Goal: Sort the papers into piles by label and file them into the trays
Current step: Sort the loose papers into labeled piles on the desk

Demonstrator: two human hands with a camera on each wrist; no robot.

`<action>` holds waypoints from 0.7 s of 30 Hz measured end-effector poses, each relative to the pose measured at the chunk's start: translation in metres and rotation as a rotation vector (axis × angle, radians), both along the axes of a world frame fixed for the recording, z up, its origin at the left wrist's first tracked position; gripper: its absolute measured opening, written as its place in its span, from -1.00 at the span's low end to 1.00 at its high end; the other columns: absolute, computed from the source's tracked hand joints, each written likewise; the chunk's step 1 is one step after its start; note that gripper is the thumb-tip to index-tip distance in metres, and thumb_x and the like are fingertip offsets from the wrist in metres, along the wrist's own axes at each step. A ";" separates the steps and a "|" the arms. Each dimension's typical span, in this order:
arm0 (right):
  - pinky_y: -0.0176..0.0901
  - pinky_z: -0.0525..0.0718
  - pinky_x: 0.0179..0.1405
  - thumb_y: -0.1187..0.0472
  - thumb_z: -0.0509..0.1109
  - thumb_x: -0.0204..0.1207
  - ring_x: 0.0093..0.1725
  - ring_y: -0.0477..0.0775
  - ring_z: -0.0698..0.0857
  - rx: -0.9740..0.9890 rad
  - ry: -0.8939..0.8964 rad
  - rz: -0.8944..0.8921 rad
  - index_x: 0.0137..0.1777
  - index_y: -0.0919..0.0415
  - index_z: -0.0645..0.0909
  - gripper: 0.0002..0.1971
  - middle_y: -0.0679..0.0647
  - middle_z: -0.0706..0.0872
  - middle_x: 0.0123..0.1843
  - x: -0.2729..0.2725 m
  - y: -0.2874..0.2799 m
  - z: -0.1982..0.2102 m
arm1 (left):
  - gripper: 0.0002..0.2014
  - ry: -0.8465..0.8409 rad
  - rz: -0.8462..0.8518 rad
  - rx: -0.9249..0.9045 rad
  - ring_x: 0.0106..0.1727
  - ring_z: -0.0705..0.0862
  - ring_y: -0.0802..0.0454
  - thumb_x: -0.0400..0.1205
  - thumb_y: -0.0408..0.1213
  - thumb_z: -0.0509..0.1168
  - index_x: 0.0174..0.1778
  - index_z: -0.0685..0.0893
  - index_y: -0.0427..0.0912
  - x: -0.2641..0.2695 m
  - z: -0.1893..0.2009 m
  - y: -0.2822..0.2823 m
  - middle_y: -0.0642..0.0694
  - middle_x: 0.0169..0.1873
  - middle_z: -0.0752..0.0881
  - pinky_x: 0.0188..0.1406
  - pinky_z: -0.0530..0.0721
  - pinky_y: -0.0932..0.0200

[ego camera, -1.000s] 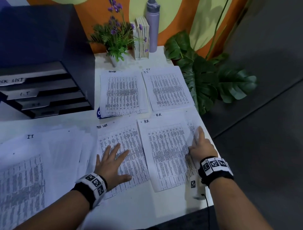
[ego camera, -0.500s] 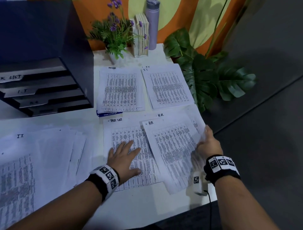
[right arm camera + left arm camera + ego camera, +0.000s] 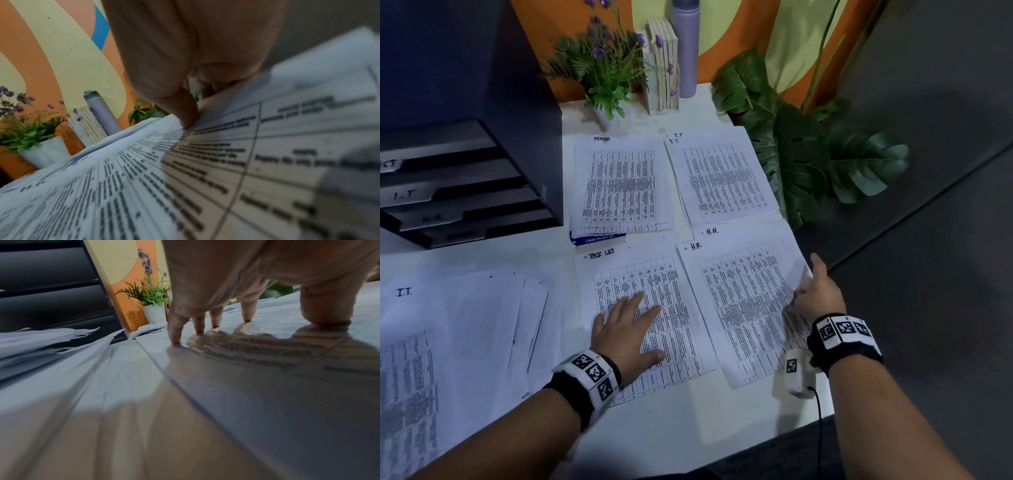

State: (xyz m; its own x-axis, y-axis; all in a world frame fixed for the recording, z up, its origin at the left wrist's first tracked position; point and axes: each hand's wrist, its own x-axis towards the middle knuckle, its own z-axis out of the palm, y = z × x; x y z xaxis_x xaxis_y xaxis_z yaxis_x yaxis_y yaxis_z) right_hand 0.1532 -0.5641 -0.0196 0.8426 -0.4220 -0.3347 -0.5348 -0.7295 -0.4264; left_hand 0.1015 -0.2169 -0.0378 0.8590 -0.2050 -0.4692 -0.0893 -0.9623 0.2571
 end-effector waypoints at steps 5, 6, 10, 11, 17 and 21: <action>0.16 0.68 0.04 0.39 0.22 0.49 0.10 0.41 0.65 -0.052 -0.003 -0.042 0.63 0.06 0.20 -0.32 0.36 0.68 0.09 0.006 0.001 0.000 | -0.15 0.000 0.008 0.004 0.69 -0.25 -0.04 0.53 0.32 0.26 0.66 -0.04 0.28 -0.001 0.003 0.002 0.09 0.69 -0.26 0.64 -0.18 -0.27; 0.17 0.69 0.02 0.39 0.20 0.50 0.08 0.42 0.65 -0.056 0.005 -0.049 0.60 0.07 0.24 -0.35 0.37 0.68 0.07 0.007 0.001 0.001 | -0.15 -0.003 0.010 0.004 0.69 -0.25 -0.05 0.53 0.32 0.26 0.66 -0.03 0.29 -0.001 0.003 0.001 0.08 0.69 -0.26 0.64 -0.18 -0.26; 0.11 0.69 -0.05 0.45 0.14 0.44 0.00 0.41 0.66 -0.046 0.031 -0.051 0.43 0.13 0.40 -0.47 0.31 0.65 -0.02 0.010 -0.001 0.003 | -0.15 -0.012 0.011 0.003 0.70 -0.23 -0.06 0.53 0.32 0.26 0.66 -0.03 0.28 -0.001 0.004 0.001 0.07 0.69 -0.24 0.64 -0.15 -0.27; 0.11 0.69 -0.03 0.46 0.14 0.43 0.02 0.41 0.65 -0.053 0.024 -0.038 0.41 0.17 0.42 -0.48 0.32 0.64 0.00 0.010 -0.001 0.003 | -0.15 -0.014 0.011 0.004 0.70 -0.23 -0.06 0.52 0.32 0.26 0.66 -0.02 0.28 -0.001 0.003 0.001 0.07 0.69 -0.24 0.64 -0.14 -0.27; 0.27 0.43 0.26 0.41 0.35 0.37 0.29 0.41 0.42 -0.278 -0.063 0.034 0.54 0.12 0.38 -0.32 0.30 0.44 0.35 0.006 0.013 0.001 | -0.16 -0.027 0.025 -0.020 0.70 -0.18 -0.05 0.53 0.29 0.28 0.66 0.02 0.26 0.000 0.006 0.000 0.05 0.70 -0.18 0.65 -0.13 -0.22; 0.23 0.41 0.30 0.25 0.41 0.42 0.37 0.26 0.38 -0.311 -0.056 0.338 0.49 -0.15 0.44 -0.38 0.06 0.41 0.47 0.000 0.044 0.006 | -0.14 -0.062 0.054 -0.008 0.68 -0.06 -0.03 0.48 0.25 0.35 0.65 0.11 0.20 0.001 0.010 0.006 0.03 0.69 -0.03 0.63 0.01 -0.13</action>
